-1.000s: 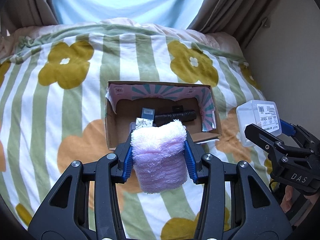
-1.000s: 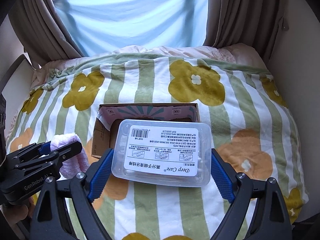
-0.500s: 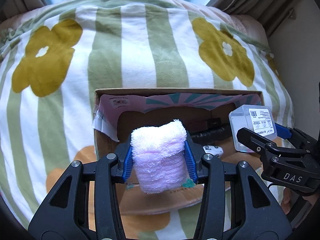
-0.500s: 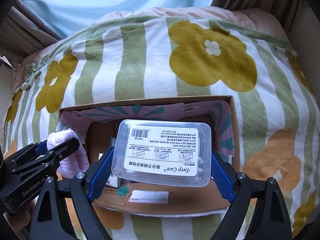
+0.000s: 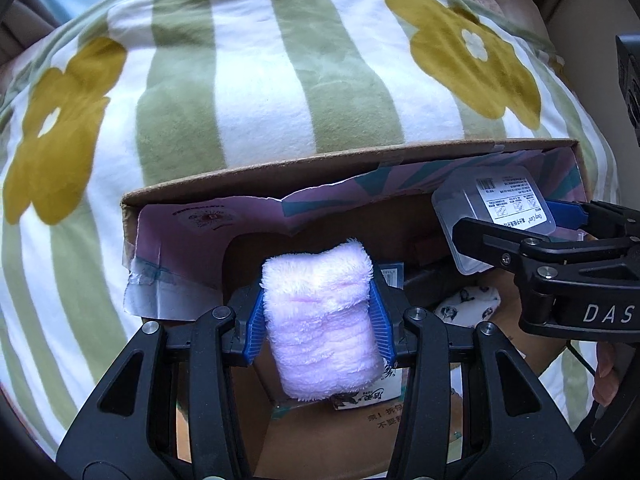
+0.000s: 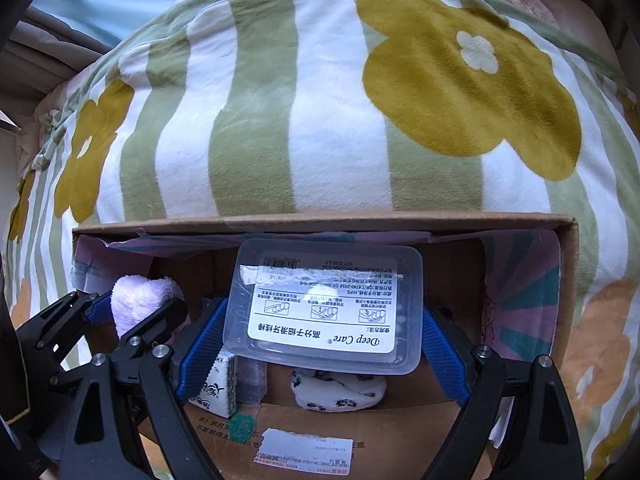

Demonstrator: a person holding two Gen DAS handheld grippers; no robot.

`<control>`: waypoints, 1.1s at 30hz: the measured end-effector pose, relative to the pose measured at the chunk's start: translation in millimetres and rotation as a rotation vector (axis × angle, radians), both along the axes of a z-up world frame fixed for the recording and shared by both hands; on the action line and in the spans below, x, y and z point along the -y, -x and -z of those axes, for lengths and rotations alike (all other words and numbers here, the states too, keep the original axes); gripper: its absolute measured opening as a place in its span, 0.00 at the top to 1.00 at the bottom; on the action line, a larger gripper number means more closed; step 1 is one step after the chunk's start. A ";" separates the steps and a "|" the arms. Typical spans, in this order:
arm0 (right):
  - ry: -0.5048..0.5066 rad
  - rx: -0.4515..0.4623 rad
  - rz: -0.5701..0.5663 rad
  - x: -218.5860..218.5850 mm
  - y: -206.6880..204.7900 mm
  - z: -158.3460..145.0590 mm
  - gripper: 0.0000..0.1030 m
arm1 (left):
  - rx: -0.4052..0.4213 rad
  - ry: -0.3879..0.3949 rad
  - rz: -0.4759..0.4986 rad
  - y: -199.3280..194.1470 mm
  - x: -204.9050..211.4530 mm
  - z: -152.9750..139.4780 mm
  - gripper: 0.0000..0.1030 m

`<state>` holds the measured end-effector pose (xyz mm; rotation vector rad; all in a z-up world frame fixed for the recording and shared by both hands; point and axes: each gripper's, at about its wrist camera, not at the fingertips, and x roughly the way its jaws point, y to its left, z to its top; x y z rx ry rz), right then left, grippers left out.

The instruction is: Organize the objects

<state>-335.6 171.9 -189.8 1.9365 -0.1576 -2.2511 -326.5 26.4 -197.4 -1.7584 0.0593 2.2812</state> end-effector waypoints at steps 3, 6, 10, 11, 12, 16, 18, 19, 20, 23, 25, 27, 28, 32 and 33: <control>0.032 0.017 0.041 -3.8 1.2 0.8 0.09 | -0.012 0.023 0.052 -6.4 -8.0 -4.2 0.31; 0.021 -0.011 0.070 -9.0 0.8 -4.1 0.01 | -0.048 0.033 0.102 -16.9 -14.8 -9.0 0.00; -0.056 -0.018 0.050 -9.5 -0.3 -6.1 0.01 | -0.043 0.026 0.102 -23.1 -17.1 -8.8 0.00; -0.061 -0.019 0.043 -10.0 -1.2 -6.6 0.01 | -0.041 0.022 0.098 -24.0 -17.3 -9.3 0.00; -0.061 -0.023 0.043 -10.9 -2.0 -7.6 0.01 | -0.041 0.021 0.096 -25.5 -17.2 -10.2 0.00; -0.049 -0.028 0.061 -15.7 -6.0 -13.2 0.01 | -0.047 0.019 0.090 -29.1 -18.1 -16.6 0.00; -0.047 -0.038 0.068 -18.5 -9.0 -18.1 0.01 | -0.059 0.020 0.086 -31.9 -18.5 -21.4 0.00; -0.048 -0.044 0.068 -18.4 -10.1 -20.6 0.01 | -0.060 0.019 0.086 -33.1 -18.4 -23.6 0.00; -0.049 -0.052 0.067 -18.8 -11.4 -24.1 0.01 | -0.065 0.019 0.085 -34.8 -18.5 -26.5 0.00; -0.054 -0.083 0.051 -18.1 -18.3 -40.0 0.01 | -0.078 0.021 0.089 -41.2 -19.2 -37.8 0.00; -0.054 -0.106 0.038 -17.8 -24.8 -53.5 0.01 | -0.089 0.027 0.088 -47.9 -20.0 -48.3 0.00; -0.058 -0.126 0.024 -17.4 -34.8 -70.2 0.01 | -0.101 0.017 0.084 -56.9 -19.2 -63.0 0.00; -0.059 -0.137 0.019 -17.1 -40.6 -78.8 0.01 | -0.109 0.013 0.081 -62.1 -18.6 -71.3 0.00; -0.057 -0.172 0.004 -19.4 -69.9 -117.6 0.01 | -0.138 -0.008 0.048 -88.2 -12.7 -109.6 0.00; -0.057 -0.176 -0.001 -20.4 -77.9 -126.5 0.01 | -0.142 -0.019 0.038 -95.4 -10.2 -119.3 0.00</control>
